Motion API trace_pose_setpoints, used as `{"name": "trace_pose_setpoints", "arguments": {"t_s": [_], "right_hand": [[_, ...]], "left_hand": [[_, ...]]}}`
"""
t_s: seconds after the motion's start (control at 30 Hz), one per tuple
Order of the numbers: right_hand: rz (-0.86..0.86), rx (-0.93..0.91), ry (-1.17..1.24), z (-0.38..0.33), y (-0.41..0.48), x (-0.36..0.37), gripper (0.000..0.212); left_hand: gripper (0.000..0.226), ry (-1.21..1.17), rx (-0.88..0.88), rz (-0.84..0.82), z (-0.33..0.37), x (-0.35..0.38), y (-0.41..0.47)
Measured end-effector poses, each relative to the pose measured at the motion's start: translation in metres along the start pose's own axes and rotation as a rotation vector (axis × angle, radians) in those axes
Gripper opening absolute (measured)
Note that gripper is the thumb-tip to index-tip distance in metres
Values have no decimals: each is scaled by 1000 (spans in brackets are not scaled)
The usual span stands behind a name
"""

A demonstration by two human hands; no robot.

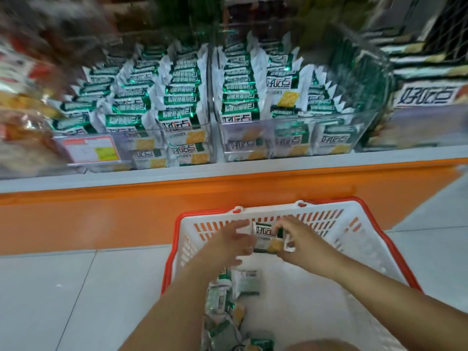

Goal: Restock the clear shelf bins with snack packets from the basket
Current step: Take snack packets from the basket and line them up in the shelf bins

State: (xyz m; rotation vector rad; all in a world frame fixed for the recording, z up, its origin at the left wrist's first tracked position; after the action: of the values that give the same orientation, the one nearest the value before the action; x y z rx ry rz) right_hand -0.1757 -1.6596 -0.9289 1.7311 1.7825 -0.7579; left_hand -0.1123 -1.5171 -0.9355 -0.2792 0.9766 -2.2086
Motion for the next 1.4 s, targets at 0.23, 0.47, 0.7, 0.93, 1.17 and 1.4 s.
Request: {"name": "trace_pose_setpoints", "arguments": {"t_s": [0.23,0.47,0.7,0.93,1.17,1.4], "right_hand": [[211,-123,238,-100,-35,-112,35],[356,-164,215,-155,-41,-199,26],[529,-183,113,-150,-5,-255,28],[420,-91,-32,-114,65,-246,23],[349,-74,-123,-89,97,-238,26],[237,-83,-128,-86,104,-226,25]], "left_hand": [[24,-42,294,-8,89,8,-87],[30,12,570,96,171,11,-150],[36,322,780,666,208,-20,-169],[51,902,648,938,199,-39,-128],[44,921,852,1131,187,-40,-115],[40,835,895,1163,184,-37,-110]]}}
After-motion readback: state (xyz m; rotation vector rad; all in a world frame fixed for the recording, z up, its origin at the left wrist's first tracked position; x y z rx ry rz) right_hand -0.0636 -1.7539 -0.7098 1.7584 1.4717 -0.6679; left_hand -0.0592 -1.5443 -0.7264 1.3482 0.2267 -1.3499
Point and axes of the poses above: each hand's wrist, its own y-axis towards the middle knuckle, its own x-axis out of the palm, z = x × y, the point moved 7 cm from there along y, towards the middle knuckle, and after that the axes turned 10 degrees about -x, right-handed, at the moved point
